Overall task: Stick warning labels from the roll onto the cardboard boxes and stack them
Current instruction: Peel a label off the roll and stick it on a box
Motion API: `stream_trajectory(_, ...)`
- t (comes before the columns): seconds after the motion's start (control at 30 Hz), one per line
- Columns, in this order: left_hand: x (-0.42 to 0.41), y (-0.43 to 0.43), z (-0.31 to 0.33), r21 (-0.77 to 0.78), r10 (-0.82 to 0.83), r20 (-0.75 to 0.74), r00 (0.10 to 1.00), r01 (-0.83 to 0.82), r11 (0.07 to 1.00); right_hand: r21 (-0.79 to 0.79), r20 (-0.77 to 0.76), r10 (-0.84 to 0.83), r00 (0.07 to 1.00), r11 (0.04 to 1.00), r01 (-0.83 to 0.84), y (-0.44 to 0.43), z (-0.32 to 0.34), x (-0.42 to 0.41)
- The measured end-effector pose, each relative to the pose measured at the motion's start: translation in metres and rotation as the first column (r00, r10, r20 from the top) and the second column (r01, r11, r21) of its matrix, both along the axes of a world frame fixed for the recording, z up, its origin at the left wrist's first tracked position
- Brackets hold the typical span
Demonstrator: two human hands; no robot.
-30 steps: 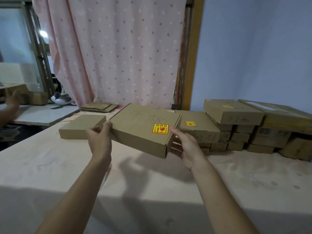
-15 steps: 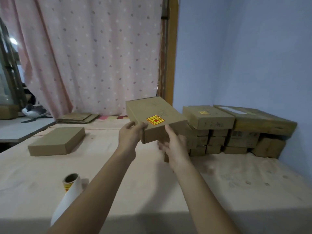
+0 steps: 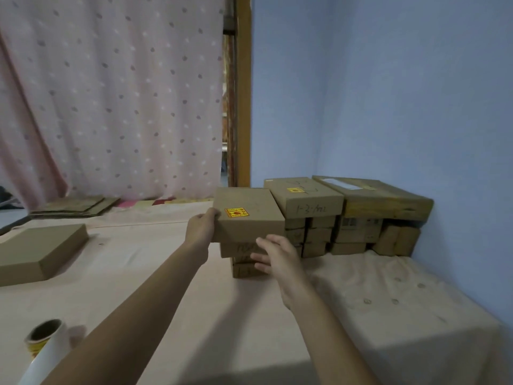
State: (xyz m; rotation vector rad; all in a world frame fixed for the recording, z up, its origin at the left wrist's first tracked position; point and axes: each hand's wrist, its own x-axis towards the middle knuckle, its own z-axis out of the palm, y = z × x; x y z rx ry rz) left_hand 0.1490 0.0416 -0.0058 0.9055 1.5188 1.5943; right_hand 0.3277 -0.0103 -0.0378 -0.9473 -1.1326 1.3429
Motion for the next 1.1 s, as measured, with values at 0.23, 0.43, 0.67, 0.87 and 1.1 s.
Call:
stream_trajectory(0.23, 0.015, 0.011, -0.008, -0.018, 0.059, 0.028, 0.998, -0.059, 0.998, 0.022, 0.114, 0.054, 0.992, 0.998, -0.057, 0.001, -0.009, 0.003)
stream_trajectory(0.43, 0.024, 0.021, -0.005, -0.053, 0.108, 0.008, 0.994, -0.107, 0.993, -0.022, 0.126, 0.067, 0.99, 0.998, -0.065, 0.006, -0.021, -0.002)
stream_trajectory(0.67, 0.022, 0.029, -0.011, -0.052, 0.046, 0.002, 0.999, -0.046, 0.998, -0.044, 0.162, 0.07, 0.984, 0.997, -0.064, 0.006, -0.031, 0.006)
stream_trajectory(0.87, 0.02, 0.022, -0.015, -0.003, -0.061, 0.01, 0.998, 0.061, 0.998, -0.066, 0.189, 0.103, 0.977, 0.994, -0.092, 0.006, -0.035, 0.0)
stream_trajectory(1.1, 0.007, 0.012, -0.013, -0.002, -0.109, -0.059, 0.992, 0.109, 0.994, -0.092, 0.231, 0.141, 0.963, 0.988, -0.123, 0.004, -0.04, -0.023)
